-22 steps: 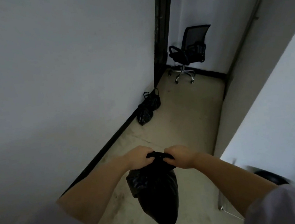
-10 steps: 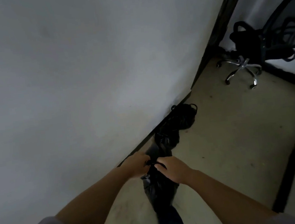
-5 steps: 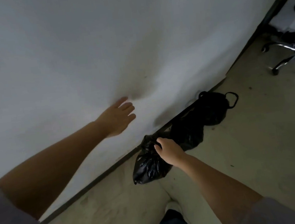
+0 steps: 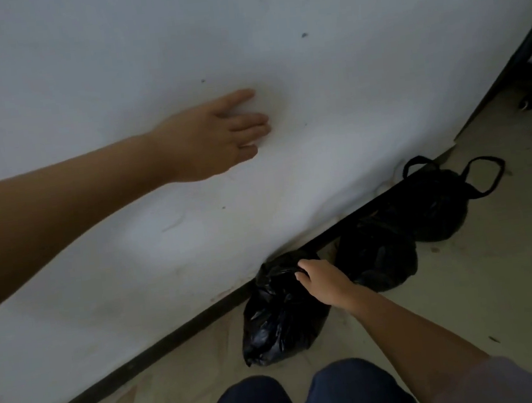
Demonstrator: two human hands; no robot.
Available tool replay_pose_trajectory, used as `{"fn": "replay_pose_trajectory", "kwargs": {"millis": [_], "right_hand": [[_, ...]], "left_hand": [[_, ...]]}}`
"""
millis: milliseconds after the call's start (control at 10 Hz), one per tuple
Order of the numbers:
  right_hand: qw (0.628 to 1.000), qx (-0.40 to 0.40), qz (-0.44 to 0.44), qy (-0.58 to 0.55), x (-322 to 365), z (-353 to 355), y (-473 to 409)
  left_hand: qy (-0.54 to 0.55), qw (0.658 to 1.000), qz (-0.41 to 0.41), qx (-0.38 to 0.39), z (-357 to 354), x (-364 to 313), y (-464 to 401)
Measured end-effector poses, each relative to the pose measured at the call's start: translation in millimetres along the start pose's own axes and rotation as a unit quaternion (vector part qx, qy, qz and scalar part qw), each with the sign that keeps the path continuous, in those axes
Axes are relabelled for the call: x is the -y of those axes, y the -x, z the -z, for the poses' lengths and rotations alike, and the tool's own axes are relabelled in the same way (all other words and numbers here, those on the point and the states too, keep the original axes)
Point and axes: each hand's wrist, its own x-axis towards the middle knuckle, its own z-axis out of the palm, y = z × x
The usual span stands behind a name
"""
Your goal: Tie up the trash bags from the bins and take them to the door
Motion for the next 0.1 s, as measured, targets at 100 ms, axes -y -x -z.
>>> {"fn": "replay_pose_trajectory", "kwargs": {"millis": [100], "right_hand": [[1.0, 0.02, -0.005, -0.014, -1.4, 3.7, 4.8]], "left_hand": [[-0.025, 0.999, -0.004, -0.036, 13.1, -6.4, 2.4]]}}
